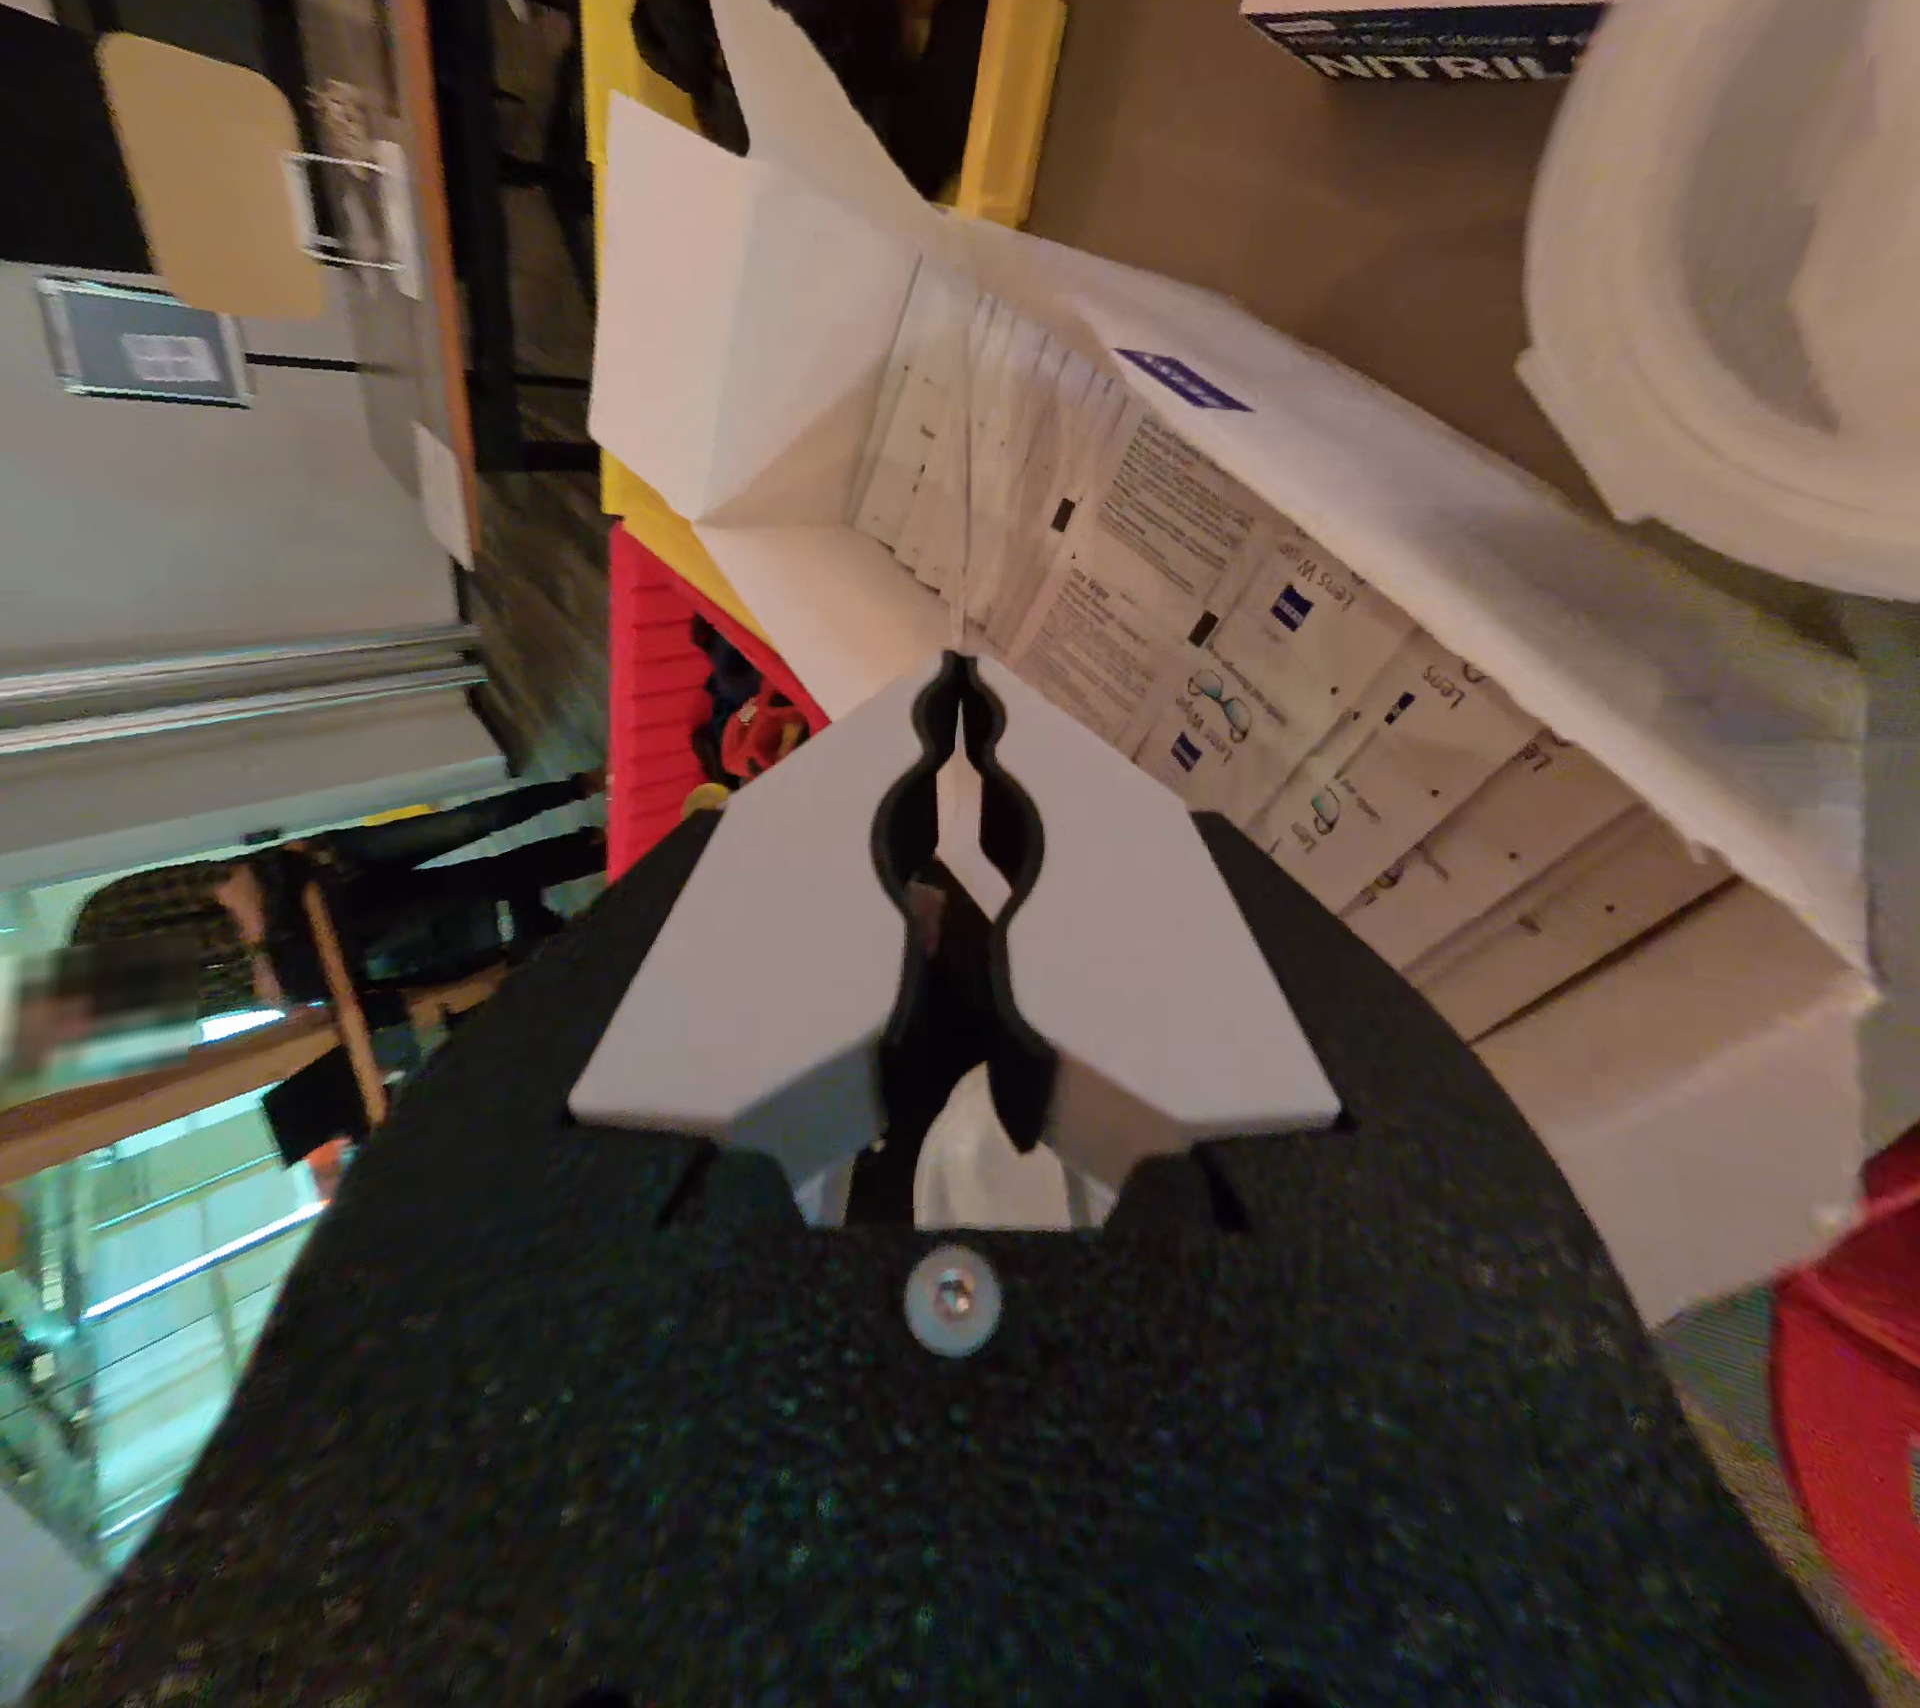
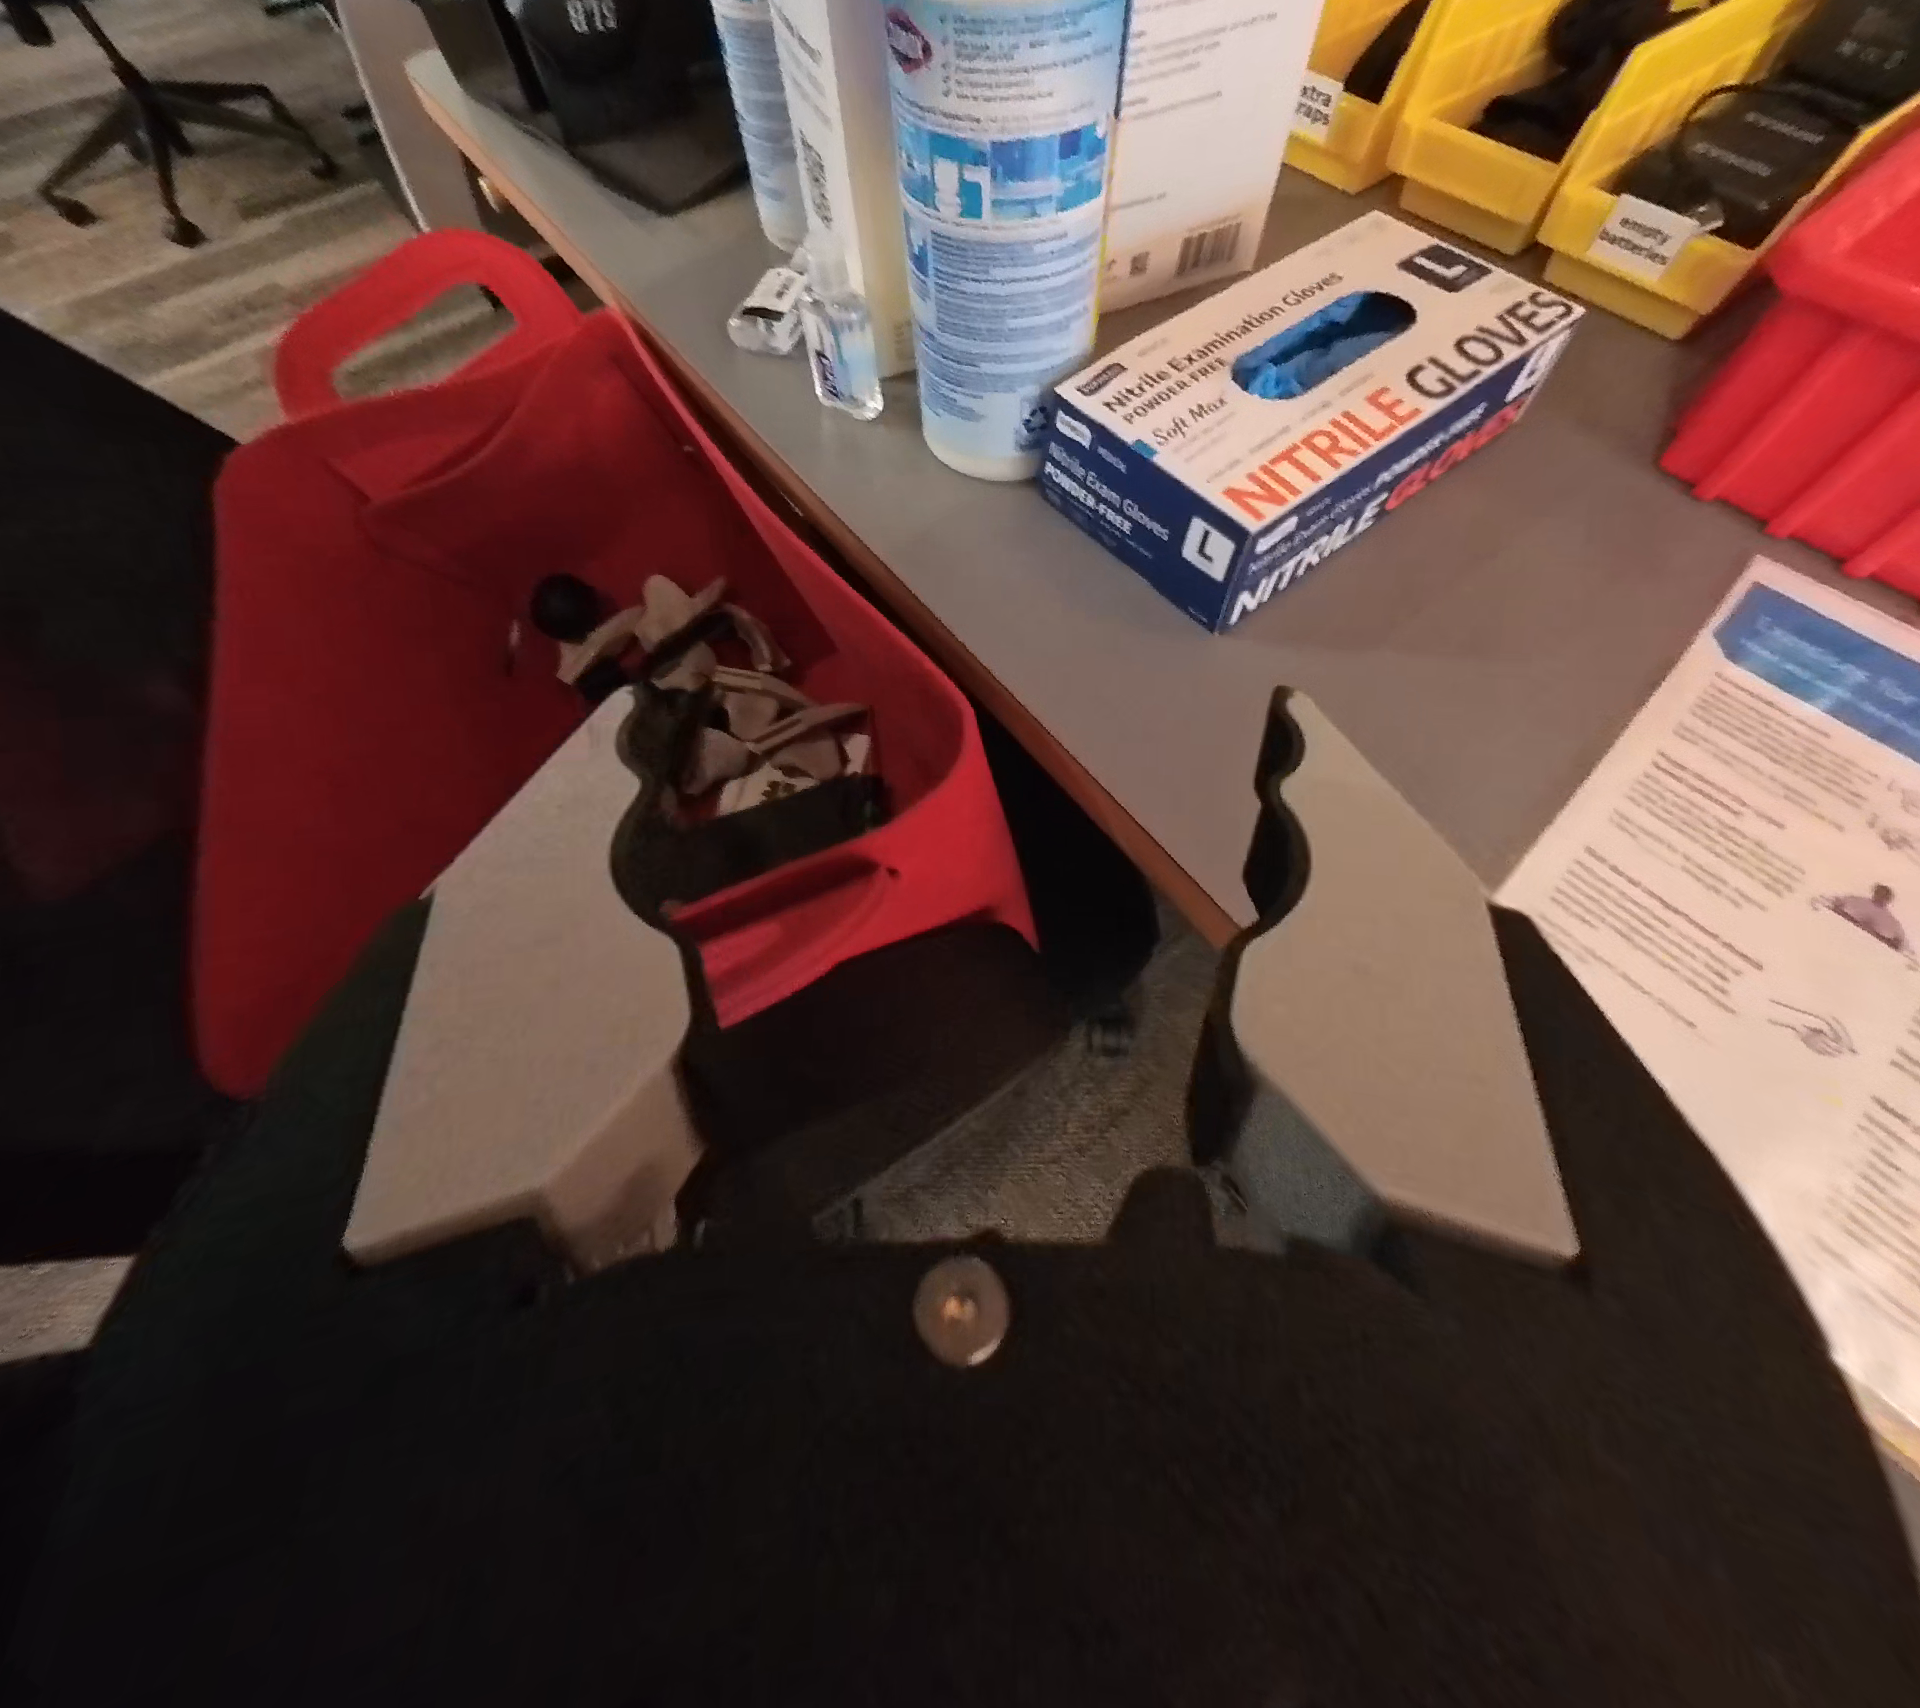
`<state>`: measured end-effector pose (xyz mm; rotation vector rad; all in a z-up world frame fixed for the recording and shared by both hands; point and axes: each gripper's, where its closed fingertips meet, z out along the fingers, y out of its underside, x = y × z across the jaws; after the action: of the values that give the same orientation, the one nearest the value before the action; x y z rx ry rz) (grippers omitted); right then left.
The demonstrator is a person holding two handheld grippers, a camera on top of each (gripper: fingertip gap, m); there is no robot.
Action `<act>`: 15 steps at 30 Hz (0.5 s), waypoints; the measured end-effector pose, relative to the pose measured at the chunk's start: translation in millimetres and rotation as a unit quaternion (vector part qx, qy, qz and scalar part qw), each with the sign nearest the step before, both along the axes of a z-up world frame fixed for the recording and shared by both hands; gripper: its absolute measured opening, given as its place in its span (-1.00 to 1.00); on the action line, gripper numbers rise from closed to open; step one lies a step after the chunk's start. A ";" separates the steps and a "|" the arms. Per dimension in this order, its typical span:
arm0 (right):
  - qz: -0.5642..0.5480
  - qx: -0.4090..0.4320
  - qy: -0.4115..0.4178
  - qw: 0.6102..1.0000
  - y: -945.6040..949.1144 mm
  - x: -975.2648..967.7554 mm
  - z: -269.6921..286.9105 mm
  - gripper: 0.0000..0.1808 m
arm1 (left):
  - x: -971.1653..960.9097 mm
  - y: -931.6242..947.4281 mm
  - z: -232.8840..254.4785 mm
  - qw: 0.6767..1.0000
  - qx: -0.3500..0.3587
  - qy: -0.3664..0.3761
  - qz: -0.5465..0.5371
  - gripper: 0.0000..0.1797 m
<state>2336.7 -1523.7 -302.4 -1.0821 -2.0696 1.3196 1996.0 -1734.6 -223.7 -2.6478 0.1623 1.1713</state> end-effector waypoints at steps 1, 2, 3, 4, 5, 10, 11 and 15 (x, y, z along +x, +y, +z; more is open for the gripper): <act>0.002 -0.006 0.001 1.000 -2.6 -0.8 2.0 0.24 | 3.5 -2.0 2.1 1.000 -0.007 0.016 -0.003 -1.00; 0.004 -0.010 0.003 1.000 -4.6 -1.9 3.6 0.24 | 6.7 -4.2 2.9 0.999 -0.016 0.028 -0.006 -1.00; 0.007 -0.010 0.004 1.000 -6.6 -1.5 4.1 0.24 | 9.9 -6.3 1.8 0.999 -0.024 0.031 -0.007 -1.00; 0.010 -0.008 0.004 1.000 -8.4 -0.9 3.6 0.24 | 12.7 -8.1 0.0 0.999 -0.029 0.028 -0.006 -1.00; 0.013 -0.007 0.004 1.000 -10.5 -0.7 2.7 0.24 | 13.8 -9.7 -0.8 0.999 -0.031 0.028 -0.003 -1.00; 0.025 -0.005 0.003 1.000 -20.0 0.7 0.6 0.25 | 9.0 -15.1 -8.3 0.998 -0.051 0.005 0.022 -1.00; 0.027 -0.004 0.002 1.000 -20.6 1.4 0.8 0.25 | 7.3 -15.7 -10.2 0.998 -0.054 -0.001 0.026 -1.00; 0.026 -0.006 0.002 1.000 -20.7 3.1 1.3 0.25 | 3.2 -16.2 -14.6 0.998 -0.049 -0.015 0.038 -1.00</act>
<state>2339.8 -1544.4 -301.2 -1.0364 -2.1014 1.3593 1999.2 -1750.8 -238.3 -2.7794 0.1168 1.1747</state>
